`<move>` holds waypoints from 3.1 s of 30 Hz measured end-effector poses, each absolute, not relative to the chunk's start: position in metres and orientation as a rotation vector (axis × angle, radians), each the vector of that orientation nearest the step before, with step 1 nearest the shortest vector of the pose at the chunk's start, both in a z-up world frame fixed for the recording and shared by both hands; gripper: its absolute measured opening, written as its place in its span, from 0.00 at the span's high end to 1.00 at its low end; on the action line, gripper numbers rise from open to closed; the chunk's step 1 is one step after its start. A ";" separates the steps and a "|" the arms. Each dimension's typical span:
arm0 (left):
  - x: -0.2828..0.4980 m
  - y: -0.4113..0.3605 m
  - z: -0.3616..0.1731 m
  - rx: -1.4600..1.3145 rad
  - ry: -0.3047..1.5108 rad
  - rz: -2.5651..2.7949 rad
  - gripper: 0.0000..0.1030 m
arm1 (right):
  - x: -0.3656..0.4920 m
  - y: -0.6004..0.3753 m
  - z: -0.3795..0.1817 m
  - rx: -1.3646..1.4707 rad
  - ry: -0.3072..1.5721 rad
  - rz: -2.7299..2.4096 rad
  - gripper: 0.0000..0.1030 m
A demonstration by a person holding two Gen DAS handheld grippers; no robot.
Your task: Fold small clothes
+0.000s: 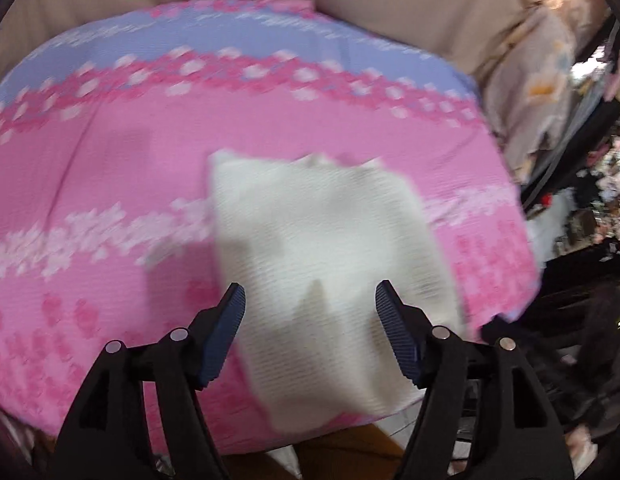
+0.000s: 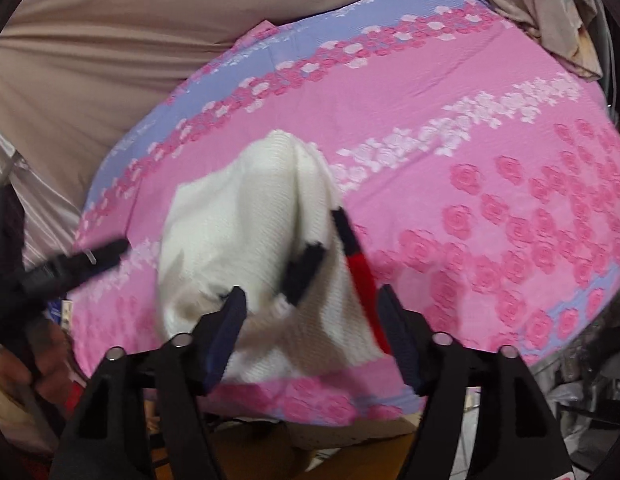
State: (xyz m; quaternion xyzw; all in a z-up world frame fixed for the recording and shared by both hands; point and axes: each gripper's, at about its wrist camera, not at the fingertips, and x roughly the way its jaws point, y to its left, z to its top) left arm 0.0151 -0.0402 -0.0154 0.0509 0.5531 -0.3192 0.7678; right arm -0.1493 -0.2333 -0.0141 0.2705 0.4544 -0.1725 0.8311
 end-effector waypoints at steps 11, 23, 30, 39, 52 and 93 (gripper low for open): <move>-0.001 -0.031 -0.049 0.194 1.316 -0.670 0.37 | -0.098 -0.220 -0.027 0.621 1.045 -0.279 0.33; -0.005 -0.030 -0.057 0.193 1.358 -0.660 0.37 | -0.114 -0.256 -0.046 0.584 1.094 -0.291 0.82; -0.014 -0.044 -0.056 0.247 1.351 -0.687 0.37 | -0.147 -0.265 -0.037 0.736 1.015 -0.324 0.64; -0.025 -0.043 -0.051 0.286 1.359 -0.714 0.37 | -0.163 -0.239 -0.039 0.762 1.099 -0.229 0.45; -0.041 -0.029 -0.108 0.229 1.536 -0.553 0.45 | -0.145 -0.219 -0.019 0.570 1.051 -0.074 0.92; -0.012 -0.047 -0.054 0.156 1.322 -0.438 0.39 | -0.066 -0.283 -0.063 0.496 1.106 -0.237 0.78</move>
